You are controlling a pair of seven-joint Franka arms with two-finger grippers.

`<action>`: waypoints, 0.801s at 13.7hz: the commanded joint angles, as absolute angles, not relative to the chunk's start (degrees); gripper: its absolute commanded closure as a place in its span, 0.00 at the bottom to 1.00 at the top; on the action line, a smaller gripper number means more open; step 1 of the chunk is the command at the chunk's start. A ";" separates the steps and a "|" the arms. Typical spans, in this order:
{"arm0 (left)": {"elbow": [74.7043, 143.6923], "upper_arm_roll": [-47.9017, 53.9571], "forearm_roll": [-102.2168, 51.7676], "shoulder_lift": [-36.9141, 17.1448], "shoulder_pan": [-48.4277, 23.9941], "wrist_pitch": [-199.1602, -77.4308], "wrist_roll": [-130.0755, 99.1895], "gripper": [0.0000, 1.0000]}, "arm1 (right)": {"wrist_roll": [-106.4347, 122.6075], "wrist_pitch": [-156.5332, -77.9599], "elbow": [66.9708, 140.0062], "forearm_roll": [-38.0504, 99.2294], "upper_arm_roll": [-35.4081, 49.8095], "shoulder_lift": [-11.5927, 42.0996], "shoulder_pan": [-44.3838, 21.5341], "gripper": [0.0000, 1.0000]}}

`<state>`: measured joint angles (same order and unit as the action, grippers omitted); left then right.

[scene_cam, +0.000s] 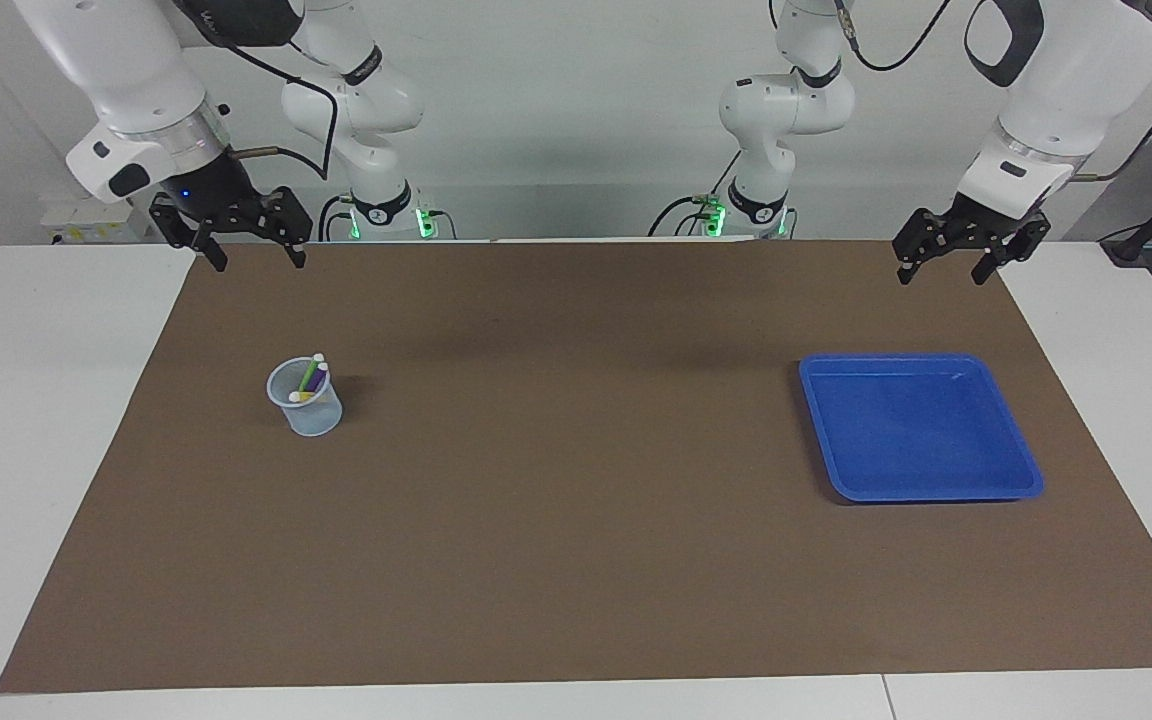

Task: Right arm passes pens to left for tray arrangement

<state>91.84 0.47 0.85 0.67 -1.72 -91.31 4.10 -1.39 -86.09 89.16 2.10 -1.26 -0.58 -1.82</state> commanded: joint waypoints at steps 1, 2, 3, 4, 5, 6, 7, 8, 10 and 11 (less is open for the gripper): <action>90.79 0.97 0.53 0.18 -1.05 -91.23 3.52 0.00 | -2.29 -84.55 88.07 2.99 -0.97 -0.09 -1.14 0.00; 90.79 0.97 0.53 0.18 -1.05 -91.23 3.60 0.00 | -2.29 -84.55 88.07 2.99 -0.97 -0.09 -1.14 0.00; 90.79 0.97 0.53 0.18 -1.05 -91.23 3.60 0.00 | -2.29 -84.55 88.15 2.99 -0.97 -0.17 -1.14 0.00; 90.79 0.97 0.53 0.18 -1.05 -91.23 3.60 0.00 | -2.29 -84.55 88.15 2.90 -0.88 -0.18 -1.14 0.00; 90.79 0.79 0.53 0.18 -1.05 -91.23 3.60 0.00 | -2.29 -84.55 88.15 2.90 -0.88 -0.18 -1.14 0.00; 90.79 0.70 0.53 0.18 -1.05 -91.32 3.60 0.00 | -2.20 -84.55 88.15 2.99 -0.88 -0.26 -1.14 0.00; 90.79 0.62 0.53 0.18 -1.05 -91.32 3.69 0.00 | -2.20 -84.55 88.15 2.99 -0.88 -0.26 -1.14 0.00; 90.79 0.62 0.53 0.18 -1.05 -91.49 3.69 0.00 | -2.11 -84.72 88.15 3.16 -0.88 -0.26 -1.06 0.00; 90.79 0.62 0.44 0.18 -1.05 -91.41 3.69 0.00 | -2.20 -84.82 88.15 3.34 -1.05 -0.26 -0.97 0.00; 90.88 0.62 0.44 0.18 -1.05 -91.32 3.69 0.00 | -2.11 -84.64 88.15 3.25 -1.40 -0.35 -0.97 0.00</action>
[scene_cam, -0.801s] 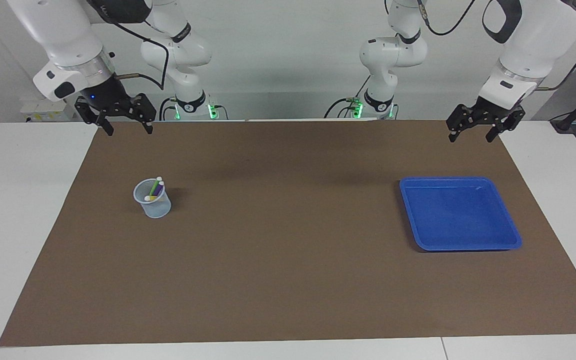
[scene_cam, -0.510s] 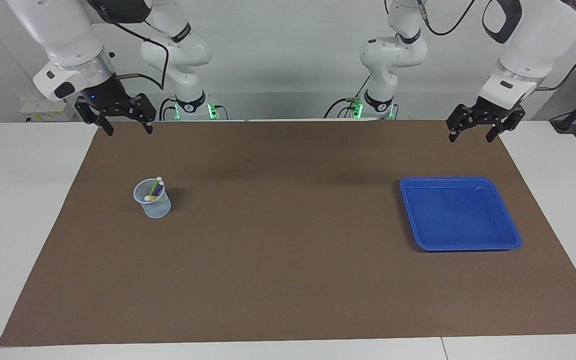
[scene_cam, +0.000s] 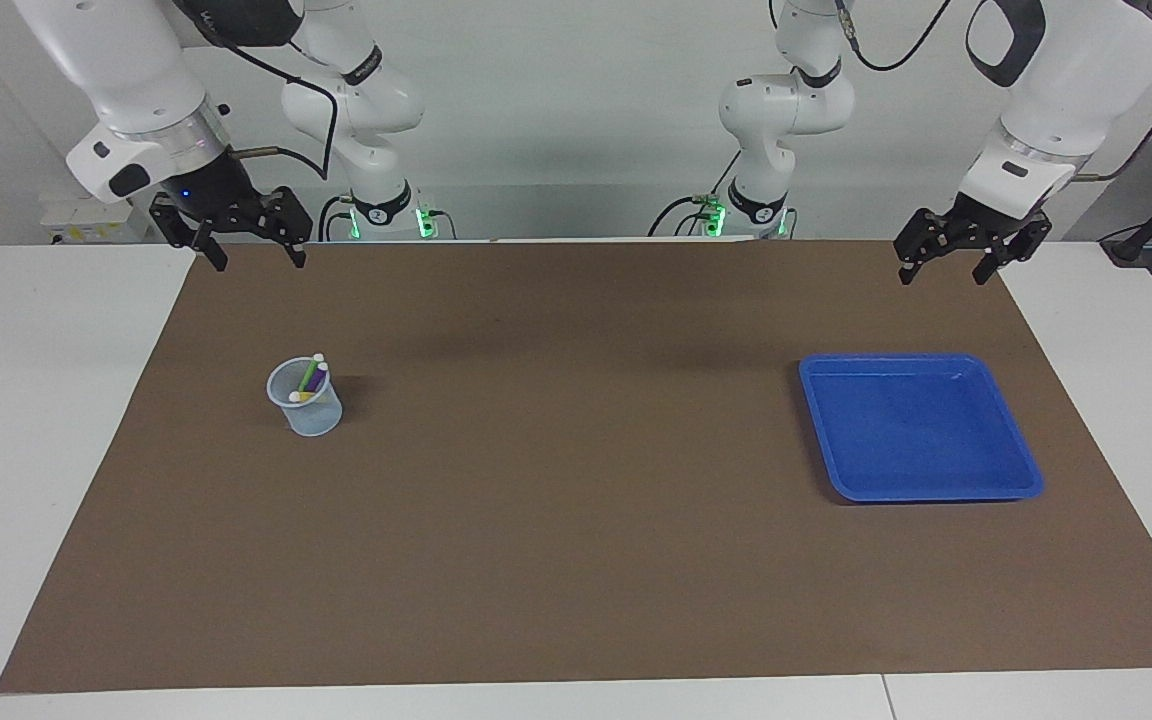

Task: Right arm passes pens to left for tray arrangement

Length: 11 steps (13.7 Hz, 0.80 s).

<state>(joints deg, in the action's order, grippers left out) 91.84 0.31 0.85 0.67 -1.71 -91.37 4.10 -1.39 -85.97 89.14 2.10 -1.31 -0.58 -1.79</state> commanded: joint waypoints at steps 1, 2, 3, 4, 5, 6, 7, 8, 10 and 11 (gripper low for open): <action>90.97 0.53 0.44 0.18 -1.05 -91.32 3.69 0.00 | -2.11 -84.64 88.15 3.16 -1.67 -0.35 -0.97 0.00; 91.14 0.53 0.44 0.26 -0.97 -91.41 3.69 0.00 | -2.02 -85.33 88.15 3.25 -1.67 -0.26 -0.88 0.00; 91.14 0.44 0.44 0.26 -0.97 -91.32 3.69 0.00 | -2.02 -84.91 88.07 3.34 -1.32 -0.35 -0.88 0.00; 91.06 0.44 0.44 0.26 -0.97 -91.41 3.69 0.00 | -1.93 -84.55 88.24 3.34 -1.14 -0.53 -0.97 0.00; 91.05 0.44 0.44 0.18 -0.97 -91.49 3.69 0.00 | -1.67 -84.64 88.68 3.34 -1.06 -0.70 -1.14 0.00; 91.14 0.44 0.44 0.18 -0.97 -91.67 3.69 0.00 | -1.76 -85.51 90.07 3.34 -0.79 -1.05 -1.40 0.00; 91.06 0.44 0.44 0.18 -0.97 -91.93 3.60 0.00 | -1.67 -87.43 92.09 3.34 -0.27 -1.92 -1.49 0.00; 91.14 0.35 0.44 0.18 -0.97 -92.11 3.60 0.00 | -1.41 -88.93 94.81 3.25 -0.09 -3.06 -1.41 0.00; 91.14 0.35 0.44 0.18 -0.88 -92.11 3.43 0.00 | 1.47 -91.57 98.34 2.64 -0.18 -4.13 -1.41 0.00; 91.14 0.35 0.44 0.18 -0.97 -92.02 3.43 0.00 | 2.80 -92.63 99.39 2.55 -0.26 -4.13 -1.32 0.00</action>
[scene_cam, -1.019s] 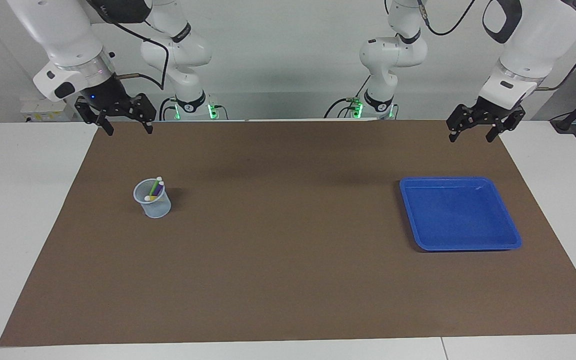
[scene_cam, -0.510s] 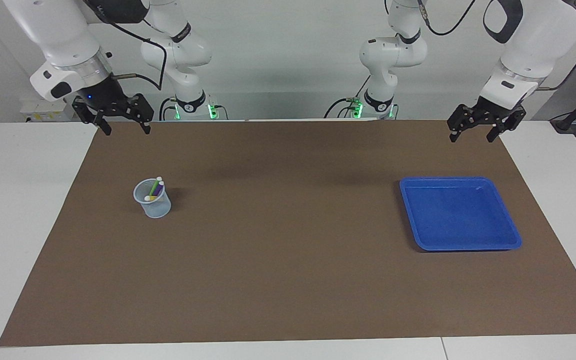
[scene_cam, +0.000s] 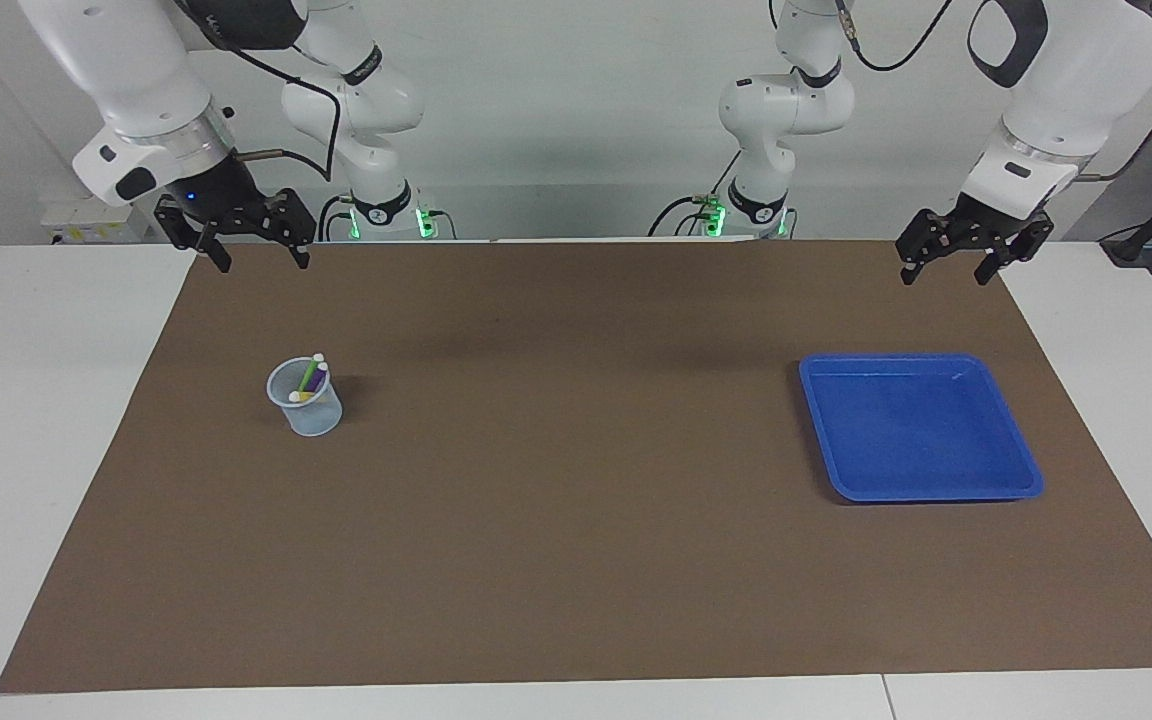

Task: Right arm passes pens to left for tray arrangement
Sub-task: 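Reach the right gripper down into the cup and grasp the yellow pen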

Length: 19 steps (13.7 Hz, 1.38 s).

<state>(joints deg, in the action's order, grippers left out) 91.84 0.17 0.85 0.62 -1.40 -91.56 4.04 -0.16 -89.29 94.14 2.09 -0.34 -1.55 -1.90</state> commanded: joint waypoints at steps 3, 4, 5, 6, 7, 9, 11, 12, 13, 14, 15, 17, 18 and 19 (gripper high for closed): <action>91.41 0.26 0.44 0.35 -0.53 -92.02 3.43 0.00 | 5.61 -98.41 102.47 1.94 -0.26 -3.43 -1.05 0.00; 91.49 0.35 0.35 0.35 0.26 -91.76 3.43 0.00 | 6.93 -101.22 103.87 1.59 -0.26 -2.82 -1.14 0.00; 91.84 0.35 0.35 0.70 0.35 -91.32 3.60 0.00 | 8.07 -103.69 104.84 1.15 -0.26 -1.86 -1.14 0.00; 92.54 0.35 0.26 0.96 0.53 -91.49 3.69 0.00 | 9.57 -105.10 105.03 0.62 -0.26 -0.45 -0.97 0.00; 92.72 0.35 0.35 1.05 0.61 -91.41 3.69 0.00 | 12.19 -106.07 104.94 0.27 -0.26 0.69 -0.53 0.00; 92.72 0.35 0.35 1.05 0.62 -91.75 3.78 0.00 | 17.64 -107.40 104.94 0.18 -0.26 1.93 1.22 0.00; 92.81 0.35 0.35 1.05 0.53 -92.20 3.69 0.00 | 18.45 -108.71 105.03 0.18 -0.26 3.07 1.49 0.00; 92.73 0.44 0.18 1.05 0.53 -92.20 3.69 0.00 | 19.24 -109.16 105.03 0.18 -0.26 3.42 1.84 0.00; 92.72 0.35 -0.09 1.14 0.01 -92.20 3.34 0.00 | 21.51 -109.94 105.03 0.18 -0.26 4.30 2.28 0.00; 92.55 0.44 -0.09 1.14 -0.26 -92.37 1.95 0.00 | 24.40 -111.34 105.03 0.18 -0.26 5.00 2.81 0.00; 92.55 0.44 -0.09 1.14 -0.18 -92.81 1.41 0.00 | 26.17 -112.05 105.03 0.18 -0.26 5.79 3.16 0.00; 92.72 0.53 -0.09 1.23 0.44 -92.90 1.41 0.00 | 26.81 -113.55 105.55 0.18 -0.26 6.68 3.52 0.04; 92.72 0.53 -0.09 1.23 0.35 -92.81 1.41 0.00 | 26.72 -114.60 106.17 0.18 -0.26 6.85 3.25 0.09; 92.55 0.53 -0.09 1.23 0.00 -92.64 1.41 0.00 | 26.63 -116.18 107.39 0.18 -0.26 7.03 3.34 0.11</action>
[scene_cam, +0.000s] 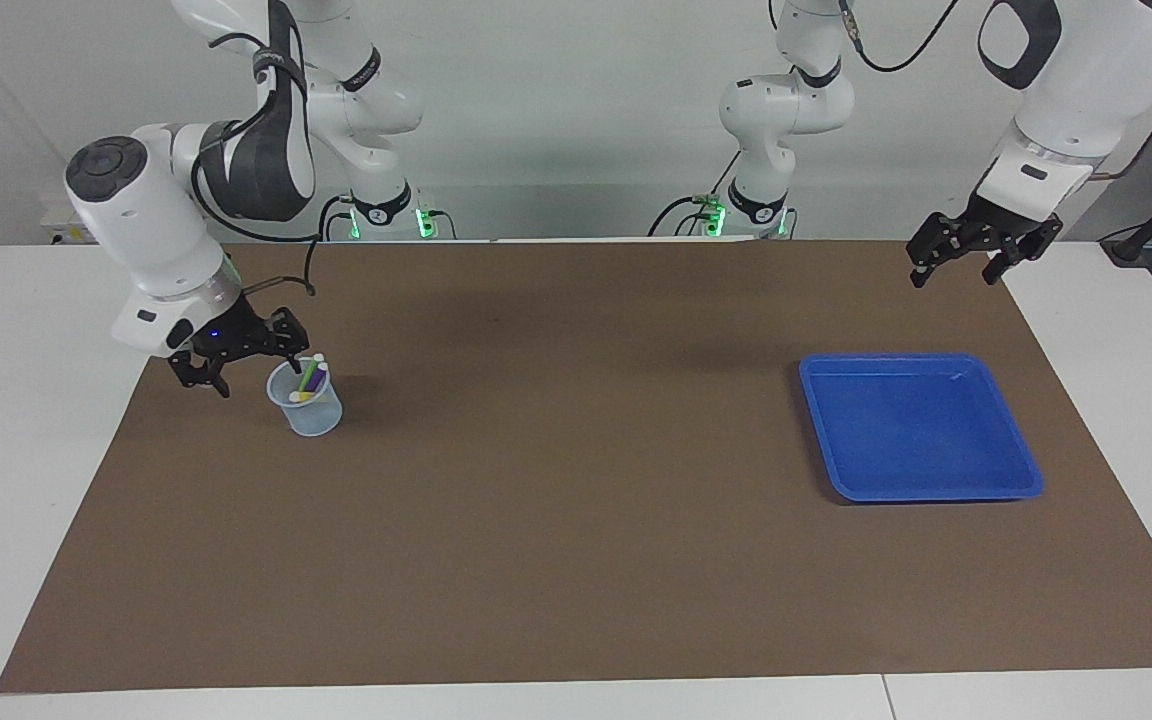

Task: Right arm passes pens to left for tray arrangement
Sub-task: 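Reach the right gripper down into the cup and grasp the yellow pen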

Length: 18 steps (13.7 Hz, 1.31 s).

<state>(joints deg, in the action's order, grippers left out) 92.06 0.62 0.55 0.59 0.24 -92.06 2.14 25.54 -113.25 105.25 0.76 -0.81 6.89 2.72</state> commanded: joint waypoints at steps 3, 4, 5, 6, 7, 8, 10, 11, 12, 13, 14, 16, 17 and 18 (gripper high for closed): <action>92.55 0.62 -0.09 1.32 -0.26 -92.37 1.32 0.00 | 26.11 -119.44 109.69 1.05 -0.26 8.34 4.13 0.22; 92.64 0.62 -0.09 1.41 -0.26 -92.37 1.32 0.00 | 24.80 -119.53 109.51 1.32 -0.26 8.70 4.65 0.26; 92.90 0.62 -0.09 1.67 -0.09 -92.37 1.41 0.00 | 20.96 -119.44 109.51 1.32 -0.18 8.96 4.66 0.26; 93.25 0.70 -0.17 1.76 0.35 -92.29 1.41 0.00 | 18.66 -119.27 109.69 1.32 -0.18 8.88 4.40 0.26; 93.25 0.62 -0.96 1.76 0.44 -92.37 1.41 0.00 | 18.02 -119.01 109.77 1.32 -0.18 8.88 4.22 0.27; 93.25 0.53 -1.31 1.76 0.53 -92.46 1.41 0.00 | 17.58 -118.31 109.78 1.32 -0.18 8.88 4.22 0.31; 93.86 0.44 -1.32 2.19 0.53 -92.46 1.41 0.00 | 13.39 -115.68 109.86 1.41 -0.18 8.61 4.66 0.33; 94.48 0.44 -1.32 2.46 0.44 -92.72 1.41 0.00 | 10.23 -115.06 109.86 1.67 -0.18 8.53 4.75 0.34; 95.09 0.44 -1.32 2.63 0.44 -92.99 1.75 0.00 | 8.37 -114.87 109.86 2.89 -0.18 8.61 4.75 0.34; 95.79 0.44 -1.32 3.16 0.44 -93.16 1.93 0.00 | 6.17 -114.53 109.86 4.90 -0.18 8.70 4.75 0.34; 96.15 0.44 -1.32 3.25 0.53 -93.16 1.76 0.00 | 4.76 -114.43 110.12 5.79 -0.18 8.70 4.75 0.34; 96.15 0.44 -1.32 3.25 0.53 -93.34 1.58 0.00 | 4.75 -114.35 110.48 5.80 -0.18 8.61 4.66 0.34; 96.24 0.35 -1.32 3.34 0.61 -93.69 1.58 0.00 | 4.49 -114.69 110.65 5.80 -0.18 8.61 4.57 0.34; 96.24 0.35 -1.41 3.25 0.96 -93.78 1.50 0.00 | 4.40 -115.13 111.44 5.80 -0.18 8.35 4.48 0.34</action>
<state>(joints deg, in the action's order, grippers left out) 93.95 0.49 -0.48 1.41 0.34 -92.29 1.96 5.19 -114.69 109.70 4.36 -0.70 9.34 3.90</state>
